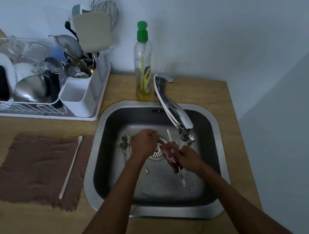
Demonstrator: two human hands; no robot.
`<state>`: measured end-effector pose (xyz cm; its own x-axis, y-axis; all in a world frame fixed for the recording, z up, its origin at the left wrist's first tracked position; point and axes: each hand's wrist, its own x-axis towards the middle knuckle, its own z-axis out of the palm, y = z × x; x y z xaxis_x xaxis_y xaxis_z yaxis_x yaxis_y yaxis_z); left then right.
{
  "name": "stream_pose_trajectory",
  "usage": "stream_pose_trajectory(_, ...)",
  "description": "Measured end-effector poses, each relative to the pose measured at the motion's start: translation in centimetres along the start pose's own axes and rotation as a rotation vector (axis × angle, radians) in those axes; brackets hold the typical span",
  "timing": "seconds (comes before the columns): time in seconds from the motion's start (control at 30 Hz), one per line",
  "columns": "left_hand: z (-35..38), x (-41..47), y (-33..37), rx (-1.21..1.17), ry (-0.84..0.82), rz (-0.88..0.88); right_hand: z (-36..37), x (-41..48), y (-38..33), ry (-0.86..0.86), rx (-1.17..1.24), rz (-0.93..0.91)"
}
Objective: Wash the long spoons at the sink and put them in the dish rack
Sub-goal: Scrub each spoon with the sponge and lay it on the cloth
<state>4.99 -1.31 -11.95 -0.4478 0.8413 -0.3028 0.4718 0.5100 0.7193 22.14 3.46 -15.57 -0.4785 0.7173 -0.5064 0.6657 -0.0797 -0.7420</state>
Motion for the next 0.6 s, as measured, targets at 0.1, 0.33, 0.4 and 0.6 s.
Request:
stream_pose_trajectory(0.1,1.5,1.6,1.4,-0.049,-0.109,-0.008,-0.5,0.3,0.7,-0.046,-0.11,-0.038)
stream_pose_trajectory(0.33,-0.2,3.0,0.0,-0.358,0.177,-0.175,-3.5,-0.4,1.9,-0.124,-0.099,-0.1)
stream_pose_trajectory(0.4,-1.2,3.1,-1.3,-0.407,0.189,-0.195,-3.9,-0.6,2.1,-0.139,-0.051,-0.098)
stream_pose_trajectory(0.6,-1.9,1.6,-2.4,-0.452,0.233,-0.152,-0.9,-0.5,0.7,-0.094,0.063,0.006)
